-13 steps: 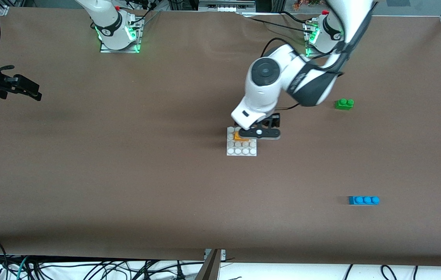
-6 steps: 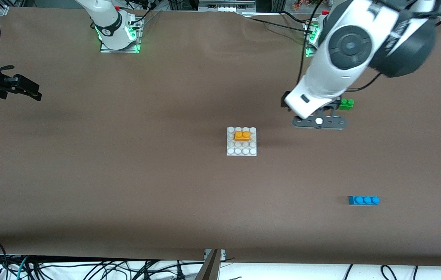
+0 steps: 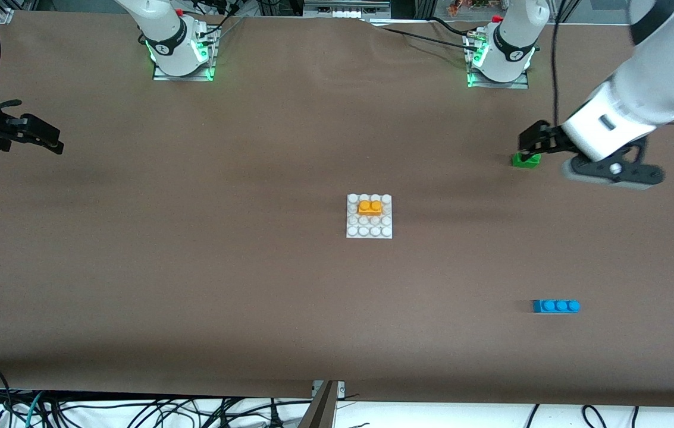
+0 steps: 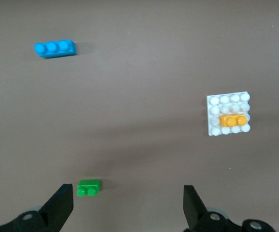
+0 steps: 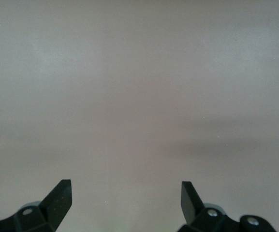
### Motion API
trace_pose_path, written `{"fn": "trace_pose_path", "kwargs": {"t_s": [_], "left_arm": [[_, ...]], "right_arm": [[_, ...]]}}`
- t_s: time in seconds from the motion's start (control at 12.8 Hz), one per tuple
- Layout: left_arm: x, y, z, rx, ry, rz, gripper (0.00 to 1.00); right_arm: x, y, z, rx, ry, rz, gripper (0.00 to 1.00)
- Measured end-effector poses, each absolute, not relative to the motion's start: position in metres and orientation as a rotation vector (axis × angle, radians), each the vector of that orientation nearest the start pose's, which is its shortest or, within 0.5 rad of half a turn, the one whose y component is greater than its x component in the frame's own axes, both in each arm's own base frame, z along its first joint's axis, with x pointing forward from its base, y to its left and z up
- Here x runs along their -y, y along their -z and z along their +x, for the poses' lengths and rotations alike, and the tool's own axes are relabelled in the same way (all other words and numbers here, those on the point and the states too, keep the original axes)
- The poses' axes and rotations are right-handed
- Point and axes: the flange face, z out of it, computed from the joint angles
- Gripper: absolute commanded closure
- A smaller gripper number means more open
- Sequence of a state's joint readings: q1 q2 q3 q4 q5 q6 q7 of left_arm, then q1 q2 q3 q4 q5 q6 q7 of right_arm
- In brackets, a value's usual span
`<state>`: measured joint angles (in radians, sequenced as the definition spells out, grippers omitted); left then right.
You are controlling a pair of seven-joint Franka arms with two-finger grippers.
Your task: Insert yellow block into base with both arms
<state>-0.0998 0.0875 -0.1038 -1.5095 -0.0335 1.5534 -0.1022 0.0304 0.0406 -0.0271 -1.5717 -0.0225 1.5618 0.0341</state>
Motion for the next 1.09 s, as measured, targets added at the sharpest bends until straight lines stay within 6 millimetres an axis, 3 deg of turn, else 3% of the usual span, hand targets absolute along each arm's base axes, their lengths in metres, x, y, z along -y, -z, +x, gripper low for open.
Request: {"fn": "trace_pose_path", "kwargs": {"t_s": [0.16, 0.31, 0.78, 1.09], "left_arm": [[0.106, -0.601, 0.540, -0.146, -0.046, -3.154, 0.00], [0.094, -0.598, 0.528, -0.121, -0.045, -3.135, 0.00], [0.036, -0.583, 0.533, -0.040, -0.071, -3.157, 0.00], [0.023, -0.582, 0.533, -0.023, -0.079, -3.158, 0.00]], "right_arm": [[0.000, -0.601, 0.565, -0.048, -0.079, -3.165, 0.00], [0.000, -0.601, 0.565, -0.048, -0.080, -3.165, 0.00], [0.000, -0.601, 0.565, -0.048, -0.079, -3.165, 0.00], [0.000, -0.601, 0.565, -0.048, -0.079, -3.165, 0.00]]}}
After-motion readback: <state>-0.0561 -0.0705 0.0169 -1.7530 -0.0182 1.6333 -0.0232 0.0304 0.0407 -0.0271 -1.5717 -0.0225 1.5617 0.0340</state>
